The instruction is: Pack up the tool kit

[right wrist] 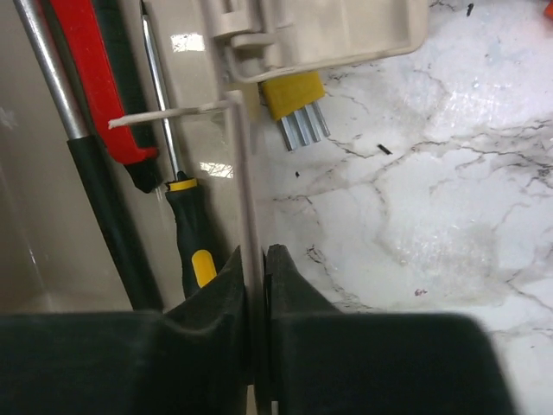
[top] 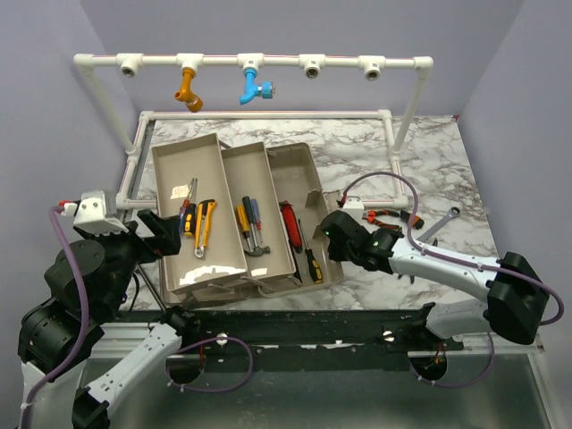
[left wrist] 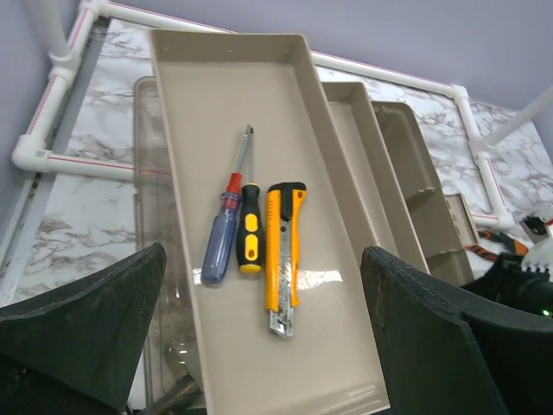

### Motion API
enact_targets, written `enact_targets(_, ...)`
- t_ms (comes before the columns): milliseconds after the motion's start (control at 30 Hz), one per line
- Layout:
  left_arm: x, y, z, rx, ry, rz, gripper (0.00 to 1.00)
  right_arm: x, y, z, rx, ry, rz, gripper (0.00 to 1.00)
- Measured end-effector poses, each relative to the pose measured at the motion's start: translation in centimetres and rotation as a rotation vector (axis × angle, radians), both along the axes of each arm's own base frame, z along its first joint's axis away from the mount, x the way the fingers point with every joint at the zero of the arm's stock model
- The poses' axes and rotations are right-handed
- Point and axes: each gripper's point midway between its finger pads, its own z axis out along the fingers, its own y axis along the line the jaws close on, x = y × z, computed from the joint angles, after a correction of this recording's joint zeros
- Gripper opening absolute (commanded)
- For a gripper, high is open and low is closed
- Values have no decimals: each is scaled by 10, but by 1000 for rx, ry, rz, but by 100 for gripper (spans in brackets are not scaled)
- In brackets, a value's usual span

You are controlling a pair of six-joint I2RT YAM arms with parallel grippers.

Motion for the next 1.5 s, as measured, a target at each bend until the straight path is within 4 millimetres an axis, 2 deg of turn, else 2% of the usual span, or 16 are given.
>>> enact_targets(133, -4, 15, 2, 11, -8, 64, 99, 4, -8, 3, 28, 9, -1, 1)
enact_targets(267, -8, 27, 7, 16, -21, 117, 98, 7, -42, 4, 41, 13, -50, 1)
enact_targets(367, -7, 29, 6, 14, -17, 127, 98, 3, -68, 5, 13, 15, -85, 1)
enact_targets(433, -6, 28, 2, 11, -8, 135, 98, 2, -75, 5, 4, 18, -102, 1)
enact_targets(567, 2, 24, -17, 13, 43, 150, 98, 2, -78, 4, -3, 20, -110, 1)
enact_targets(733, 17, 13, -64, 41, 163, 170, 98, 2, -78, 3, -5, 20, -108, 1)
enact_targets(867, 27, 12, -90, 37, 245, 207, 98, 2, -78, 2, -14, 21, -99, 1)
enact_targets(967, 35, 16, -91, 9, 262, 231, 99, 3, -77, 3, -22, 21, -91, 1)
enact_targets(1067, 46, 28, -82, -26, 262, 280, 99, 5, -76, 4, -27, 20, -84, 1)
enact_targets(1200, 77, 29, -77, -132, 257, 249, 99, 7, -75, 4, -37, 24, -75, 1)
enact_targets(1300, 97, 42, -103, -263, 291, 256, 99, 9, -73, 4, -38, 28, -70, 1)
enact_targets(1367, 106, 48, -130, -372, 327, 253, 98, 10, -72, 4, -39, 31, -65, 1)
enact_targets(1500, 109, 50, -174, -518, 394, 239, 98, 11, -69, 5, -43, 35, -48, 1)
